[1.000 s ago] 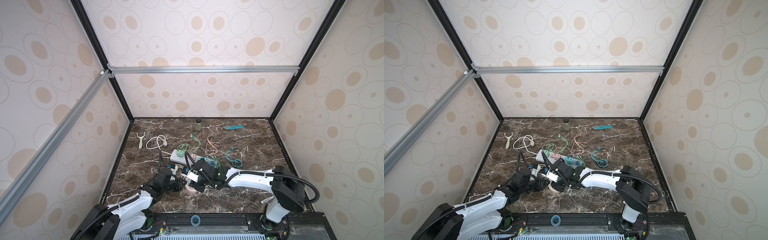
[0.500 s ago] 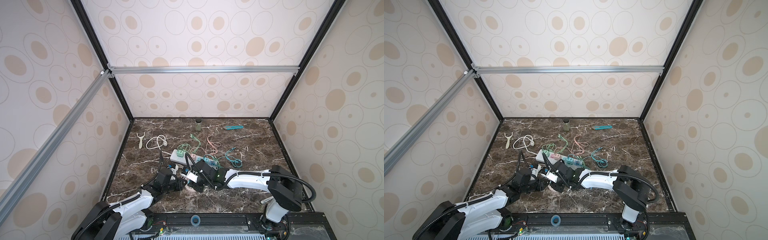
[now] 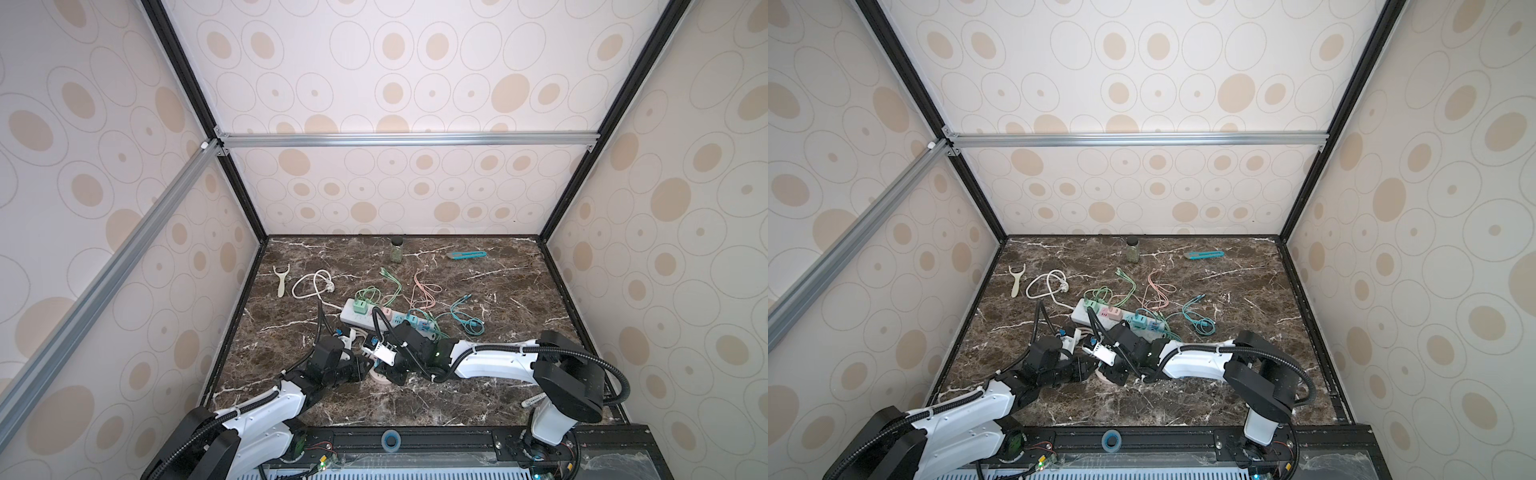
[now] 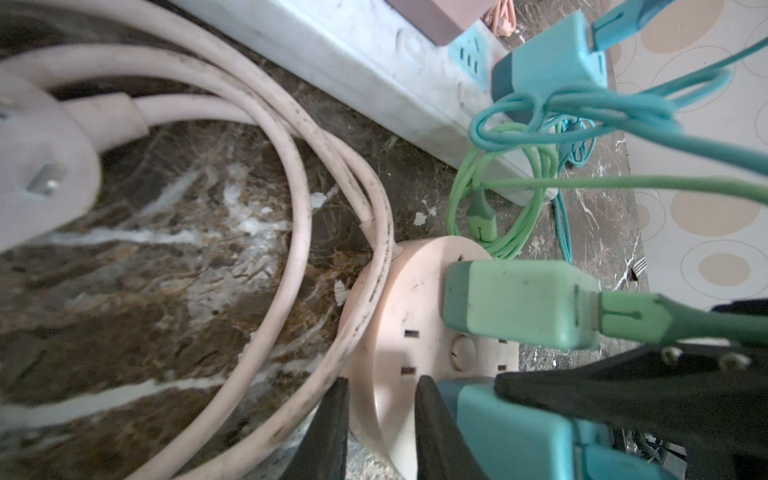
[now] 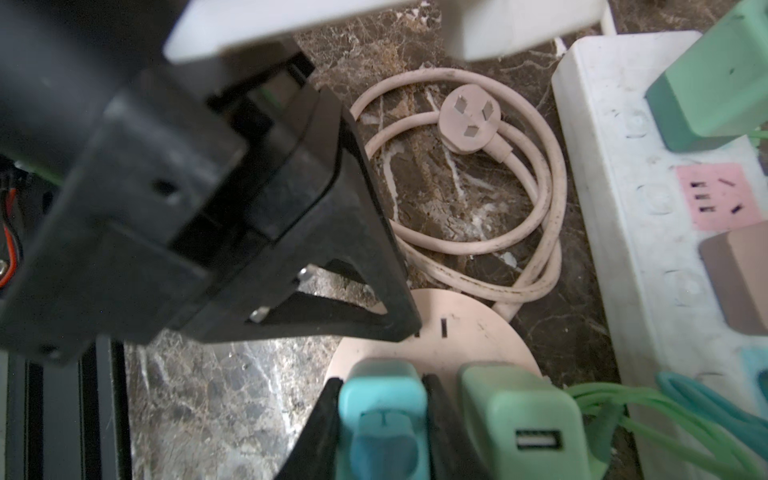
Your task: Insert the plug
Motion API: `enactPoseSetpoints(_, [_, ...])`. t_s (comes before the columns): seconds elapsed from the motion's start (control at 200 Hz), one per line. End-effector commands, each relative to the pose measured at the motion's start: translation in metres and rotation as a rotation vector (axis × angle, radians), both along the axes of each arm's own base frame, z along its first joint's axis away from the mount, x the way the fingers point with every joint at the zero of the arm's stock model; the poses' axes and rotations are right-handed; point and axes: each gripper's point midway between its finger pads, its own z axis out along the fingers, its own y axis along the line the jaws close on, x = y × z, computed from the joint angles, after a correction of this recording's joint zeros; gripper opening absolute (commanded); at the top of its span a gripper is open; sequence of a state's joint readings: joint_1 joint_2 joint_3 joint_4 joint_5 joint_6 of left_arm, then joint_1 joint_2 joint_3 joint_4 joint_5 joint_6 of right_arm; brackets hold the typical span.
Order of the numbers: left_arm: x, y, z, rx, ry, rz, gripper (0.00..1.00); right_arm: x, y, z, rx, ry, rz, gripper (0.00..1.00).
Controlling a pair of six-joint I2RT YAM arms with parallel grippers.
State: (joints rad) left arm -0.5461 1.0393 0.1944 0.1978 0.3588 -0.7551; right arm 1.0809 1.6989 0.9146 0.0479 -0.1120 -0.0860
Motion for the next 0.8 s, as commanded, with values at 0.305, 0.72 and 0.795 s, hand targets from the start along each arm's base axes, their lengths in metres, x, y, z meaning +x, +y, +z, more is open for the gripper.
enactPoseSetpoints(0.305, [0.0,0.003,-0.002,0.016,0.008,0.014,0.28,-0.033,-0.079,-0.109,-0.328,0.146,-0.061,0.0])
enactPoseSetpoints(0.72, [0.003,0.007,0.011,0.008,-0.028,0.04,0.28,-0.035,-0.089,-0.115,-0.331,0.142,-0.089,0.0])
enactPoseSetpoints(0.795, [0.004,0.007,0.014,0.014,-0.03,0.042,0.3,-0.032,-0.084,-0.106,-0.315,0.13,-0.087,0.02])
